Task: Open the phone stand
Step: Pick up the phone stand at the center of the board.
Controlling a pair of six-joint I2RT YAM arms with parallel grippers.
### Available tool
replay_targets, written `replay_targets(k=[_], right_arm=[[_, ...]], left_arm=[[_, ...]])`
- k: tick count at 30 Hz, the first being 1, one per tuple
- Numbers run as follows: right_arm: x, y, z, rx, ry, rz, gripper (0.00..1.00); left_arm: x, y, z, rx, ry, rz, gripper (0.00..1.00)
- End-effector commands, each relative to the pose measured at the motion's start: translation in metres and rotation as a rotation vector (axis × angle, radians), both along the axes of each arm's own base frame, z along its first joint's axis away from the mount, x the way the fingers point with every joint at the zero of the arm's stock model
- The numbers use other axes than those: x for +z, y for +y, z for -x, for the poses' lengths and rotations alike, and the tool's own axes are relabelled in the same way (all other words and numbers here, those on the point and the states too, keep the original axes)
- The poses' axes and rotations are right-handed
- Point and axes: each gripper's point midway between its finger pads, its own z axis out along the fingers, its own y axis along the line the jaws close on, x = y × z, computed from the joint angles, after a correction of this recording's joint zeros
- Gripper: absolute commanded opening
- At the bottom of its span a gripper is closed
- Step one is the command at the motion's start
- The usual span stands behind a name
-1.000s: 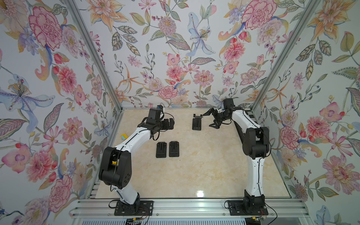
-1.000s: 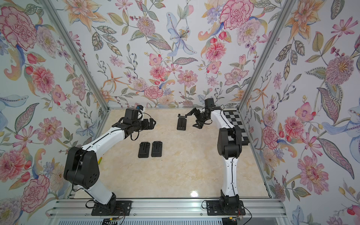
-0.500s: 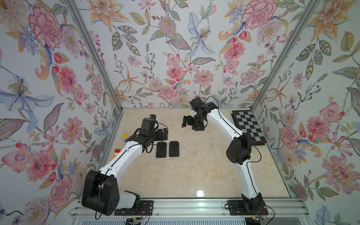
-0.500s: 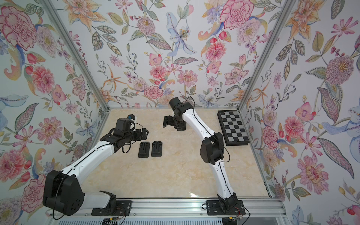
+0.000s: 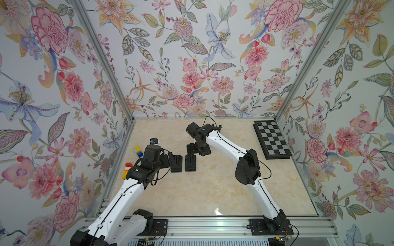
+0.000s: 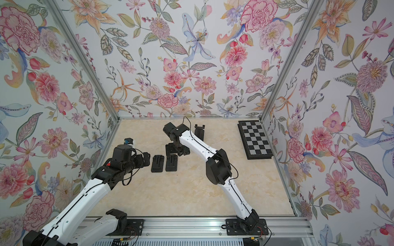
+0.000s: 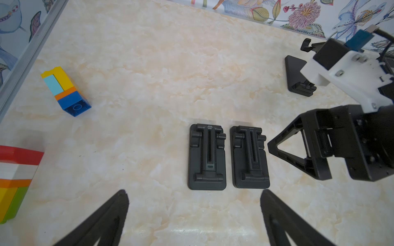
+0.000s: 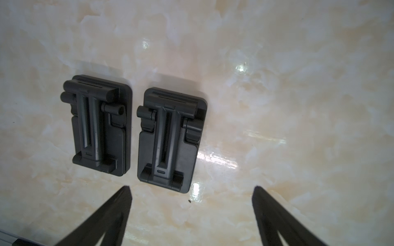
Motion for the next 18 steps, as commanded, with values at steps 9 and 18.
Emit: replay_targets(k=[9, 18], right_arm=[[-0.027, 0.005, 0.013, 0.070, -0.035, 0.125, 0.59], [-0.043, 0.018, 0.021, 0.104, -0.044, 0.137, 0.56]], left_arm=[[-0.011, 0.015, 0.032, 0.038, 0.029, -0.015, 0.98], [-0.015, 0.015, 0.037, 0.031, 0.040, -0.014, 0.98]])
